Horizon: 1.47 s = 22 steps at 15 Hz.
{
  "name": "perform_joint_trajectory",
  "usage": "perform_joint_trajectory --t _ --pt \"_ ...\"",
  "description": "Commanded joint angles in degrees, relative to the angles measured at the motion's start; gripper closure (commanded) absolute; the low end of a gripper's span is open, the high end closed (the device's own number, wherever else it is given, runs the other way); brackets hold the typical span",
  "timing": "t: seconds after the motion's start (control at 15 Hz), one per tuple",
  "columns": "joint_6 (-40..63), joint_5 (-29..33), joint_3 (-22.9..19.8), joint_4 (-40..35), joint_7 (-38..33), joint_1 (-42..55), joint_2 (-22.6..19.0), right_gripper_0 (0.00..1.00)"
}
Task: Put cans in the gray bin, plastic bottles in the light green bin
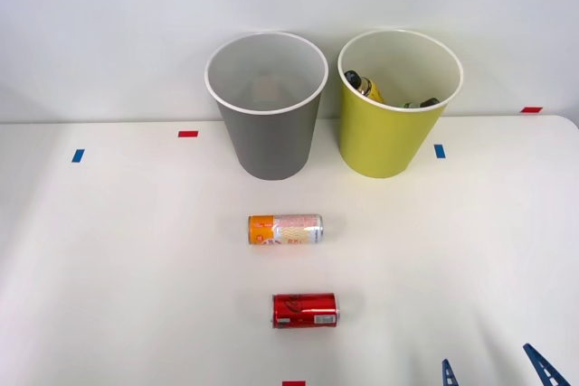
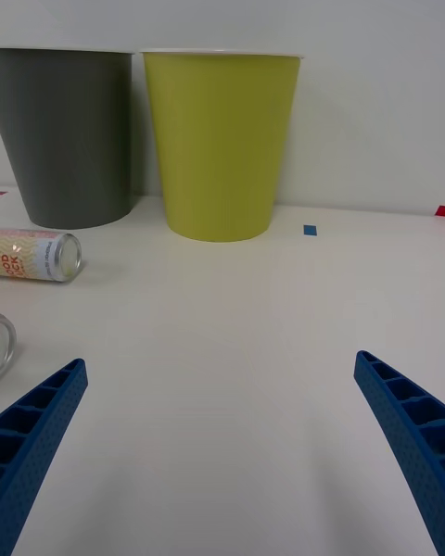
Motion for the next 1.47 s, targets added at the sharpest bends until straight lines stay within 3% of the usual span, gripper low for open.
perform_joint_trajectory --t 0.07,1.47 --pt "0.01 -0.01 0.0 0.0 0.01 0.0 -0.01 0.0" --pt "0.01 -0.01 0.0 0.0 0.01 0.0 -0.01 0.0"
